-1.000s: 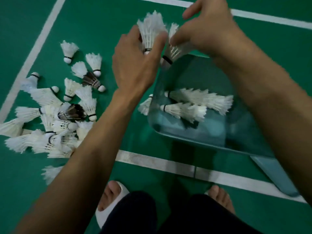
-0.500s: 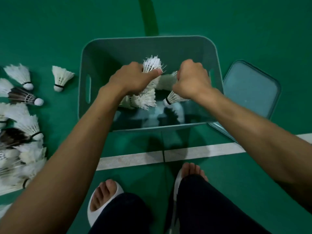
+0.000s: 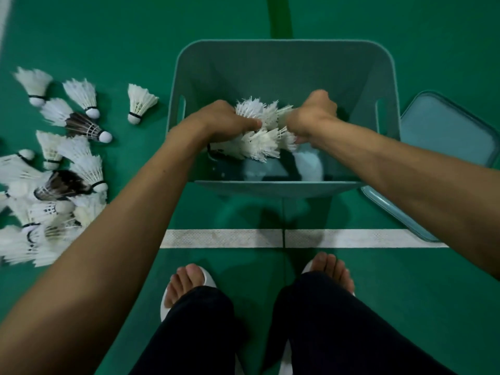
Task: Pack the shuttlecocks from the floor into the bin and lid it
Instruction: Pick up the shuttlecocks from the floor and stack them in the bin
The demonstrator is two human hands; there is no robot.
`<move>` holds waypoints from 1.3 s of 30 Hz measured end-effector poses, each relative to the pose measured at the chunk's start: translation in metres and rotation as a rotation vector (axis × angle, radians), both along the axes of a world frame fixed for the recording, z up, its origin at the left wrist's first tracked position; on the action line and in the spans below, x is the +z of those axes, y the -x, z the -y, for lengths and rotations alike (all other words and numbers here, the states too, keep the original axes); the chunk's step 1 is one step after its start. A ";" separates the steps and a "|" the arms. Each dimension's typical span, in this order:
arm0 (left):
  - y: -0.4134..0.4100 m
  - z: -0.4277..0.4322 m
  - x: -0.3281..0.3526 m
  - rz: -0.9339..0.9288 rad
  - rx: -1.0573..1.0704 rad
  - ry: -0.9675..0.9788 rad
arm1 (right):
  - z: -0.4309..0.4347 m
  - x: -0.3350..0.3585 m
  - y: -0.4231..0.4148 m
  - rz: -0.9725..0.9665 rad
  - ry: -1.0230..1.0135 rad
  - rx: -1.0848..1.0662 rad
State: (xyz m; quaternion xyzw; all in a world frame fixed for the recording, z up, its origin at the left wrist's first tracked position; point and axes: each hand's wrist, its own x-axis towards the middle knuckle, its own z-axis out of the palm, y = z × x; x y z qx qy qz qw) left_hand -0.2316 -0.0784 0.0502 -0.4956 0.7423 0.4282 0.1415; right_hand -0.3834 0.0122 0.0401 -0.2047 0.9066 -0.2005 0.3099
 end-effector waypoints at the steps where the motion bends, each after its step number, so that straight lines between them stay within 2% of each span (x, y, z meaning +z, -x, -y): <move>1: 0.005 -0.002 -0.001 -0.003 0.001 -0.008 | 0.000 -0.002 0.000 0.050 -0.001 -0.048; 3: 0.017 -0.003 -0.005 -0.023 0.016 -0.026 | 0.001 -0.006 -0.003 0.081 0.010 -0.104; 8: 0.030 -0.006 -0.012 -0.108 0.064 0.043 | 0.005 -0.011 -0.007 0.017 0.001 -0.047; 14: 0.020 0.002 -0.013 -0.144 0.063 0.033 | 0.006 0.023 0.012 0.030 -0.238 0.272; 17: 0.020 -0.003 -0.004 -0.186 -0.013 0.010 | 0.000 0.045 0.029 0.010 -0.072 0.238; 20: 0.029 -0.016 0.008 -0.255 -0.131 0.007 | -0.008 0.054 0.030 0.180 0.197 0.115; 22: 0.035 -0.025 0.014 -0.254 -0.189 0.038 | -0.013 0.055 0.025 0.234 0.289 0.111; 24: 0.037 -0.031 0.015 -0.252 -0.225 0.091 | -0.018 0.053 0.020 0.179 0.292 0.161; 28: 0.029 -0.038 0.013 -0.271 -0.309 0.188 | -0.028 0.051 0.017 -0.022 0.153 0.291; 32: 0.017 -0.036 0.007 -0.185 -0.371 0.224 | -0.032 0.058 0.024 -0.232 -0.024 0.275; 35: 0.012 -0.033 0.007 -0.111 -0.368 0.168 | -0.035 0.059 0.019 -0.415 -0.162 0.362; 39: 0.013 -0.031 -0.002 -0.052 -0.350 0.154 | -0.034 0.046 0.011 -0.435 -0.287 0.458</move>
